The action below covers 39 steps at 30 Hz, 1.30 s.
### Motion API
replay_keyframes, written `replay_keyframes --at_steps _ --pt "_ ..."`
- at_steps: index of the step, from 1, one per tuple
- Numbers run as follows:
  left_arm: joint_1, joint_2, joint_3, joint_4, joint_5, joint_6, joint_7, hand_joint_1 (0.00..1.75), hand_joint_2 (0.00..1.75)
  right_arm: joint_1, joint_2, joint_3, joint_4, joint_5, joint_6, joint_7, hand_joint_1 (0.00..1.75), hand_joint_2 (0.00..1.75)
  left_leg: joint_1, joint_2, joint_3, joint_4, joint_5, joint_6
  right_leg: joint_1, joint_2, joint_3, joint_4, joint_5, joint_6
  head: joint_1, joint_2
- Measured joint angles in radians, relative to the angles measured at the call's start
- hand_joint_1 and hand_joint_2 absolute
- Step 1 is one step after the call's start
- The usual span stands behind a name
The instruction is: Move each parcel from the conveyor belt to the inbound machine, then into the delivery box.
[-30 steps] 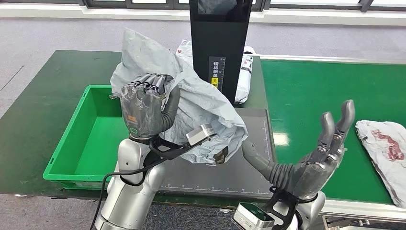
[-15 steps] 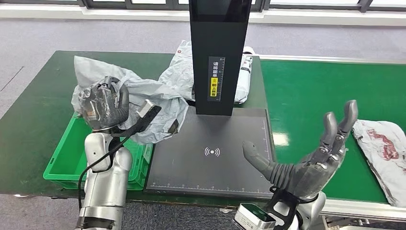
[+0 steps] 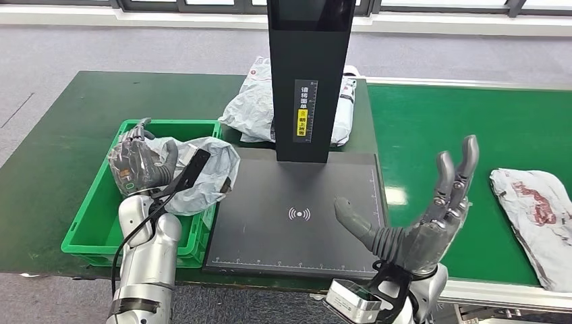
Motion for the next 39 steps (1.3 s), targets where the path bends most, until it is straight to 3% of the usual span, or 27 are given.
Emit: replay_keyframes --at_steps 6,11,18,26,28,30,34,39 --pt "-0.012 -0.004 0.004 0.038 0.077 0.0 -0.051 0.0 1.75 -0.002 0.0 0.0 0.022 -0.004 0.0 0.0 0.0 1.75 0.0 0.0 0.0 0.0 0.0 0.0 0.0 0.0 0.0 0.0 0.0 0.0 0.0 0.0" --pt "-0.038 -0.005 0.034 0.118 0.306 0.0 -0.217 0.0 1.75 -0.004 0.0 0.0 0.042 -0.024 0.0 0.0 0.0 1.75 0.0 0.0 0.0 0.0 0.0 0.0 0.0 0.0 0.0 0.0 0.0 0.0 0.0 0.0" --pt "-0.061 -0.005 0.081 0.165 0.46 0.0 -0.332 0.0 1.75 -0.007 0.0 0.0 0.075 -0.082 0.0 0.0 0.0 1.75 0.0 -0.001 0.0 0.0 0.0 0.0 0.0 0.0 0.0 0.0 0.0 0.0 0.0 0.0" --pt "-0.074 -0.005 0.087 0.189 0.518 -0.001 -0.368 0.0 1.75 -0.008 0.0 0.0 0.09 -0.084 0.0 0.0 0.0 1.75 0.0 0.0 0.001 0.0 0.0 0.0 0.0 0.0 0.0 0.0 0.0 0.0 0.0 0.0" --pt "-0.075 -0.005 0.085 0.193 0.594 -0.016 -0.406 0.0 1.75 -0.008 0.0 -0.001 0.093 -0.078 0.0 0.0 0.0 1.75 0.0 0.0 0.001 0.0 0.0 0.0 0.0 0.0 0.0 0.0 0.0 0.0 0.0 0.0" --pt "-0.064 -0.005 0.065 0.18 0.763 -0.086 -0.457 0.0 1.75 -0.008 0.0 -0.008 0.097 -0.062 0.0 0.0 0.0 1.75 0.0 0.0 0.001 0.0 0.0 0.0 0.0 0.0 0.0 0.0 0.0 0.0 0.0 0.0" --pt "0.022 -0.004 -0.069 0.05 1.186 -0.393 -0.487 0.0 1.75 -0.004 0.001 -0.069 0.128 -0.043 0.0 0.001 0.0 1.75 0.0 -0.002 0.0 0.0 0.0 0.0 0.0 -0.001 0.0 0.0 0.0 0.0 0.0 0.0" --pt "0.111 0.008 -0.201 -0.118 1.389 -0.672 -0.49 0.0 1.75 -0.005 0.002 -0.179 0.179 -0.006 0.0 0.001 0.0 1.75 0.0 -0.003 -0.001 0.0 -0.001 0.0 0.0 -0.001 0.0 0.0 0.0 0.0 0.0 0.0"
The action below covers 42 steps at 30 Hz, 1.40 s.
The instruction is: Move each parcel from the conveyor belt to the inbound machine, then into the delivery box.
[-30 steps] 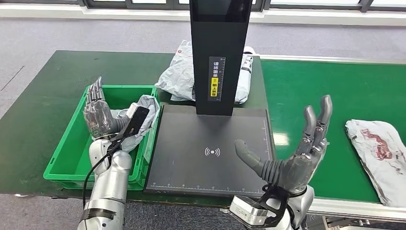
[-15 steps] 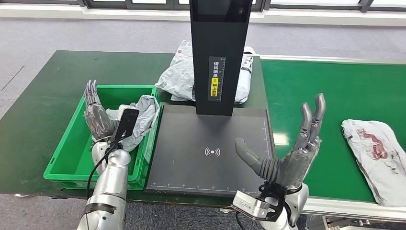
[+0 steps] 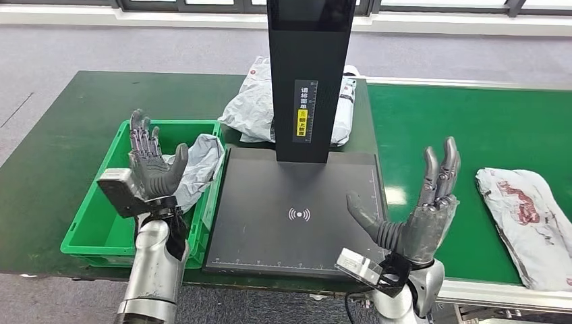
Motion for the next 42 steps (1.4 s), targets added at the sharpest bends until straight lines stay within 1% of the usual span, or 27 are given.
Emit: replay_keyframes --at_steps 3,6,8,10,14,16,19,21,23,27,29,33,36,42 --pt "0.044 0.01 -0.052 -0.092 0.09 -0.175 0.0 0.0 1.75 -0.015 0.002 -0.107 0.048 0.06 0.0 0.001 0.0 1.75 0.0 0.0 0.0 0.0 0.0 0.0 0.0 -0.001 0.0 0.0 0.0 0.0 0.0 0.0" --pt "0.079 0.02 -0.098 -0.161 0.164 -0.281 0.001 0.0 1.75 -0.05 0.006 -0.257 0.096 0.2 0.0 0.004 0.0 1.75 0.0 0.0 0.0 0.0 0.0 0.0 0.0 -0.002 0.0 0.0 -0.001 0.001 0.0 0.0" --pt "0.11 0.027 -0.131 -0.197 0.208 -0.319 0.001 0.0 1.75 -0.084 0.009 -0.377 0.134 0.281 0.0 0.004 0.0 1.75 0.0 -0.001 0.0 0.0 0.0 0.0 0.0 -0.002 0.001 0.0 0.0 0.001 0.0 0.0" --pt "0.149 0.037 -0.156 -0.231 0.244 -0.343 0.001 0.0 1.75 -0.123 0.01 -0.494 0.18 0.321 0.0 0.004 0.0 1.75 0.0 0.0 0.0 0.0 0.0 0.001 0.0 -0.001 0.001 0.0 0.0 0.001 0.0 0.0" --pt "0.192 0.047 -0.172 -0.279 0.291 -0.389 0.001 0.0 1.75 -0.198 0.004 -0.712 0.287 0.404 0.0 0.016 0.0 1.75 0.0 -0.001 0.0 0.0 0.0 0.001 0.0 -0.002 0.001 0.0 0.0 0.001 0.0 0.0" --pt "0.212 0.049 -0.172 -0.293 0.301 -0.406 0.001 0.0 1.75 -0.228 -0.003 -0.793 0.333 0.44 0.0 0.038 0.0 1.75 0.0 0.0 0.0 0.0 0.0 0.001 0.0 -0.002 0.0 0.0 0.0 0.001 0.0 0.0" --pt "0.233 0.053 -0.172 -0.306 0.308 -0.416 0.002 0.0 1.75 -0.26 -0.016 -0.876 0.39 0.464 -0.001 0.068 0.0 1.75 0.0 0.0 0.0 0.0 0.0 0.001 0.0 -0.001 0.0 0.0 0.0 0.001 0.0 0.0" --pt "0.235 0.053 -0.172 -0.309 0.31 -0.418 0.002 0.0 1.75 -0.282 -0.029 -0.914 0.434 0.481 -0.001 0.109 0.0 1.75 0.0 0.0 0.0 0.0 0.0 0.001 0.0 -0.001 0.0 0.0 0.0 0.001 0.0 0.0" --pt "0.235 0.053 -0.172 -0.311 0.308 -0.418 0.002 0.0 1.75 -0.299 -0.049 -0.944 0.484 0.509 -0.001 0.17 0.0 1.75 0.0 -0.001 -0.001 0.0 0.0 0.001 0.0 -0.002 0.001 0.0 0.0 0.001 0.0 0.0" --pt "0.235 0.053 -0.172 -0.31 0.291 -0.421 0.002 0.0 1.75 -0.329 -0.111 -0.974 0.599 0.569 -0.001 0.315 0.0 1.75 0.0 -0.001 -0.001 0.001 0.0 0.001 0.0 -0.003 0.001 0.0 0.0 0.001 0.0 0.0" --pt "0.235 0.053 -0.172 -0.31 0.282 -0.422 0.002 0.0 1.75 -0.338 -0.141 -0.983 0.655 0.585 -0.001 0.363 0.0 1.75 0.0 -0.001 -0.001 0.001 0.0 0.001 0.0 -0.002 0.001 0.0 0.0 0.001 0.0 0.0" --pt "0.235 0.053 -0.172 -0.309 0.277 -0.423 0.003 0.0 1.75 -0.349 -0.182 -0.987 0.734 0.59 -0.001 0.386 0.0 1.75 0.0 -0.001 -0.001 0.001 0.0 0.001 0.0 -0.002 0.001 0.0 0.0 0.001 0.0 0.0" --pt "0.235 0.053 -0.172 -0.309 0.27 -0.422 0.003 0.0 1.75 -0.36 -0.21 -0.988 0.795 0.57 -0.002 0.409 0.0 1.75 0.0 -0.001 -0.001 0.0 0.0 0.001 0.0 -0.002 0.001 0.0 0.0 0.001 0.0 0.0" --pt "0.244 0.054 -0.172 -0.31 0.247 -0.413 0.003 0.0 1.75 -0.386 -0.29 -0.995 0.977 0.531 0.014 0.512 0.0 1.75 0.0 -0.001 -0.001 0.001 0.0 0.001 0.0 -0.002 0.001 0.0 0.0 0.001 0.0 0.0"
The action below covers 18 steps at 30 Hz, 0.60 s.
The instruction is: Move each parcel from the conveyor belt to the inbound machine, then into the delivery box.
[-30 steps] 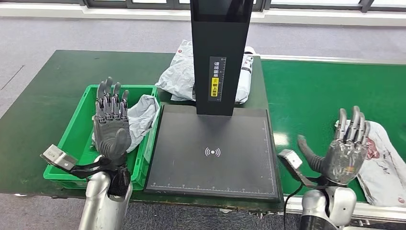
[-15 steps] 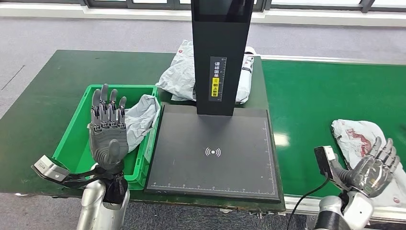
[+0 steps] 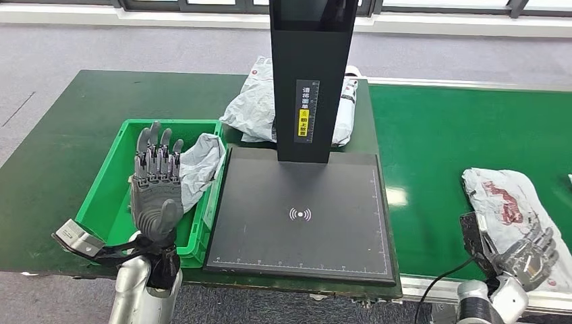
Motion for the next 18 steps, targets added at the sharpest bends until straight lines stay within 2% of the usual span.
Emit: replay_keyframes --at_steps 5,11,18 --pt "0.0 0.0 0.0 0.0 -0.003 0.003 0.0 0.0 1.75 -0.006 -0.035 0.0 0.082 0.0 0.004 0.017 0.0 1.75 0.0 0.0 0.0 0.0 0.0 0.0 0.0 0.0 0.0 0.0 0.0 0.0 0.0 0.0" --pt "0.0 0.0 0.0 0.0 -0.004 0.003 0.0 0.0 1.75 -0.013 -0.054 0.0 0.125 0.0 0.011 0.029 0.0 1.75 0.0 0.0 0.0 0.0 0.0 0.0 0.0 0.0 0.0 0.0 0.0 0.0 0.0 0.0" --pt "0.001 0.0 0.0 0.001 -0.012 0.008 0.0 0.0 1.75 -0.012 -0.067 0.0 0.156 0.006 0.047 0.1 0.0 1.75 0.0 0.0 0.0 0.0 0.0 0.0 0.0 0.0 0.0 0.0 0.0 0.0 0.0 0.0"
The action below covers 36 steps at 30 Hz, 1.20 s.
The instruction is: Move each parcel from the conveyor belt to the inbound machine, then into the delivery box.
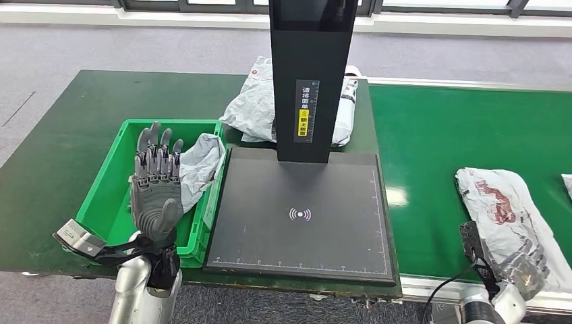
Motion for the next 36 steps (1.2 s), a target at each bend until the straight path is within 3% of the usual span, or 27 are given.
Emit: replay_keyframes --at_steps 22,26,33,36 --pt "0.017 0.001 0.001 0.022 -0.023 0.024 0.0 0.0 1.75 0.01 -0.014 0.0 0.03 0.042 0.007 0.112 0.0 1.75 0.0 0.0 0.0 0.0 0.0 0.0 0.0 0.0 0.0 0.0 0.0 0.0 0.0 0.0" --pt "0.017 0.001 0.001 0.026 -0.024 0.024 0.0 0.0 1.75 0.012 -0.014 0.0 0.03 0.044 0.011 0.113 0.51 1.75 0.0 0.0 0.0 0.0 0.0 0.0 0.0 0.0 0.0 0.0 0.0 0.0 0.0 0.0" --pt "0.017 0.001 0.001 0.027 -0.027 0.024 0.0 0.0 1.75 0.015 -0.014 0.0 0.033 0.047 0.026 0.124 0.51 1.75 0.0 0.0 0.0 0.0 0.0 0.0 0.0 0.0 0.0 0.0 0.0 0.0 0.0 0.0" --pt "0.017 0.001 0.001 0.027 -0.027 0.024 0.0 0.0 1.75 0.015 -0.014 0.0 0.034 0.047 0.026 0.124 1.44 1.75 0.0 0.0 0.0 0.0 0.0 0.0 0.0 0.0 0.0 0.0 0.0 0.0 0.0 0.0"
